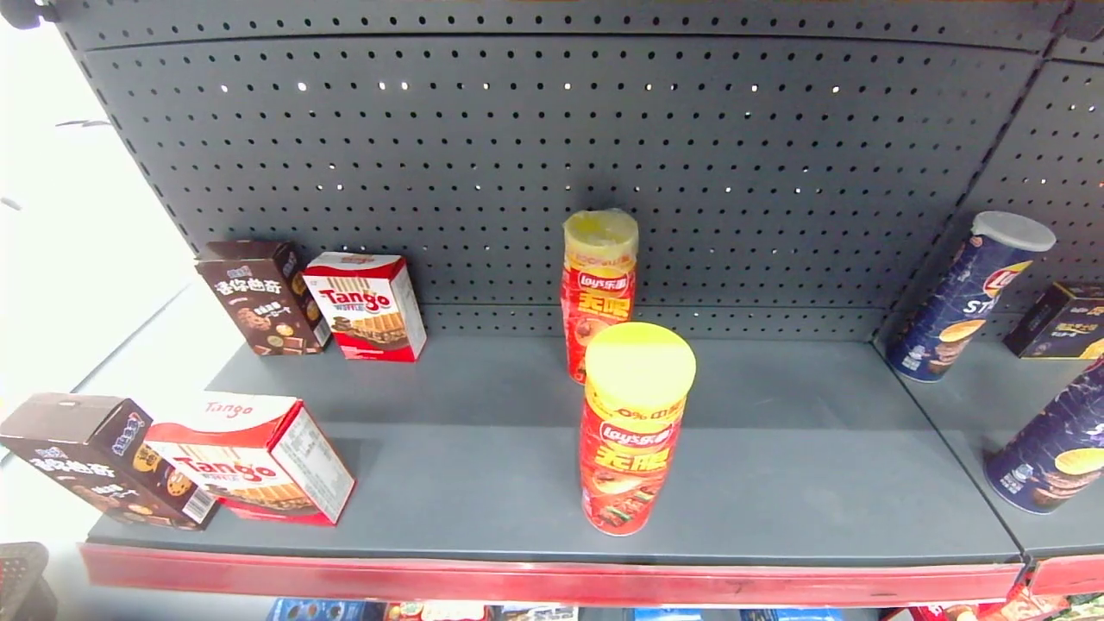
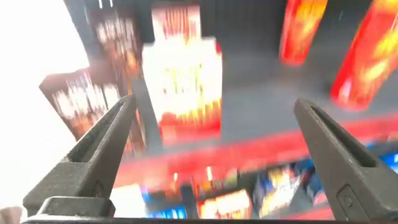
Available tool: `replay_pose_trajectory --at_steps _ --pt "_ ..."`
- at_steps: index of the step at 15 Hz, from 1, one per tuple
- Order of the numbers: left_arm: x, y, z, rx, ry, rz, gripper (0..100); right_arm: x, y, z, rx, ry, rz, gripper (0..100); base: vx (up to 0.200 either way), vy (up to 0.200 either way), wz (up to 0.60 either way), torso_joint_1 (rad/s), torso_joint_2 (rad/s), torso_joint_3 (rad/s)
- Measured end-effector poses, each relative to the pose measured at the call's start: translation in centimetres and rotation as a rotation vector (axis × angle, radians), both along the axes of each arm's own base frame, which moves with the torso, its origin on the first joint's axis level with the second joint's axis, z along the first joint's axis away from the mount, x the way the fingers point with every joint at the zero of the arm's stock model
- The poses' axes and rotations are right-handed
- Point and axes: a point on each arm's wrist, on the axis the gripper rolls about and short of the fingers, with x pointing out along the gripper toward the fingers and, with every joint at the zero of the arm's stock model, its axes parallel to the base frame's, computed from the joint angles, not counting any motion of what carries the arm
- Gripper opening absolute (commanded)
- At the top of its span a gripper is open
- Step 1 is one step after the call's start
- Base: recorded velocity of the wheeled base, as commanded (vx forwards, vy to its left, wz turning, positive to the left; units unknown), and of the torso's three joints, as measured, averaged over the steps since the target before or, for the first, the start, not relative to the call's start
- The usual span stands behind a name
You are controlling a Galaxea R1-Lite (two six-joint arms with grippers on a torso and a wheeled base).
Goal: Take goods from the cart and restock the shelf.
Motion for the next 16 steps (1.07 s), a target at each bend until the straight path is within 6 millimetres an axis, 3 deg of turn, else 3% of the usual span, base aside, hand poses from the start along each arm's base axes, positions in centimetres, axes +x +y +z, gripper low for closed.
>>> replay_pose_trajectory --at_steps 3,9,13,16 --pt "-0.8 0.0 -3.3 0.000 0.118 -0.012 100 0.0 0.0 0.0 0.000 0.000 0.000 100 0.000 0.000 0.00 0.000 0.00 0.000" --pt "-1.2 0.0 -3.6 -0.037 0.076 -0.027 100 0.0 0.0 0.0 0.000 0.000 0.000 100 0.000 0.000 0.00 0.000 0.00 0.000" --pt "-1.2 0.6 -4.0 -0.002 0.108 0.271 100 0.0 0.0 0.0 0.000 0.000 0.000 100 0.000 0.000 0.00 0.000 0.00 0.000" --pt "-1.2 0.5 -4.2 0.020 0.123 0.235 100 0.0 0.0 0.0 0.000 0.000 0.002 100 0.000 0.000 0.00 0.000 0.00 0.000"
